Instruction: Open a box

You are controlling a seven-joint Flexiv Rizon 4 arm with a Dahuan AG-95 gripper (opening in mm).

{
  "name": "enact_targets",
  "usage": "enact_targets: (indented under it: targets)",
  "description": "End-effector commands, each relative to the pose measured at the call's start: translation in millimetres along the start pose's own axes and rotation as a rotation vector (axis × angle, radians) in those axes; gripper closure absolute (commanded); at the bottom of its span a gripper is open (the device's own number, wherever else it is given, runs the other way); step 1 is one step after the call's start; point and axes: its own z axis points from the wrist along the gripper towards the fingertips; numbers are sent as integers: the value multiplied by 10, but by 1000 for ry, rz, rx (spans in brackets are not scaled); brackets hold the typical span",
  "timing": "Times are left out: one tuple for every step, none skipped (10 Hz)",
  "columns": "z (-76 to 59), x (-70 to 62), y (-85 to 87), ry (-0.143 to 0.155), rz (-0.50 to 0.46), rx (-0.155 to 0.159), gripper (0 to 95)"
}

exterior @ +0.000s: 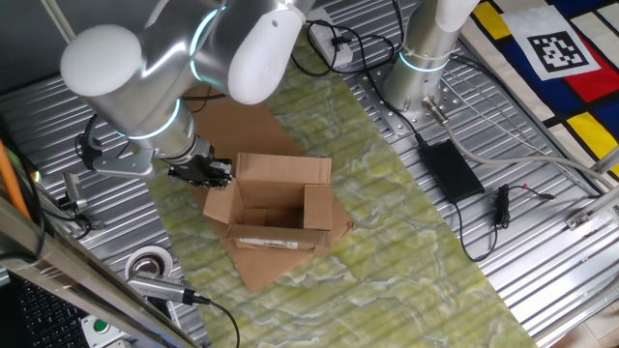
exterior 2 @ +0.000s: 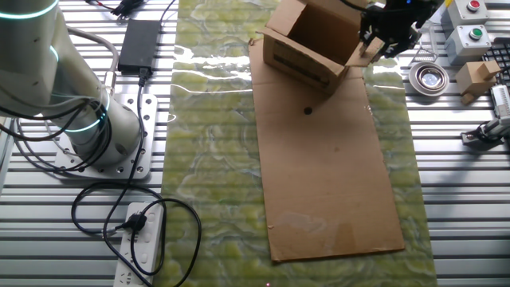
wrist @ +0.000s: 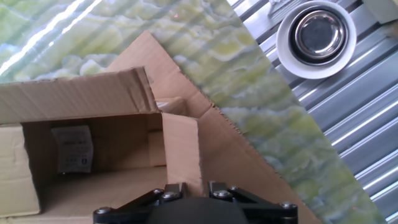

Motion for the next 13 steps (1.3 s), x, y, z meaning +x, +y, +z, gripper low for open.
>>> enact_targets:
  targets:
    - [19, -18, -15, -4, -2, 7, 570]
    - [29, -22, -20, -8, -4, 12, 570]
    - [37, -25, -24, -9, -7, 13, 570]
    - [55, -26, -28, -11, -9, 17, 570]
    - [73, -28, -32, -14, -13, 21, 570]
    - [78, -29, -34, -15, -12, 22, 570]
    - [75, -31, -36, -15, -13, 23, 570]
    - [75, -34, -38, -13, -14, 27, 570]
    - [83, -34, -40, -14, -16, 31, 570]
    - [91, -35, -41, -15, -17, 33, 570]
    - [102, -36, -44, -16, -19, 35, 570]
    - [109, -37, -46, -18, -20, 40, 570]
    - [118, -38, -47, -20, -21, 42, 570]
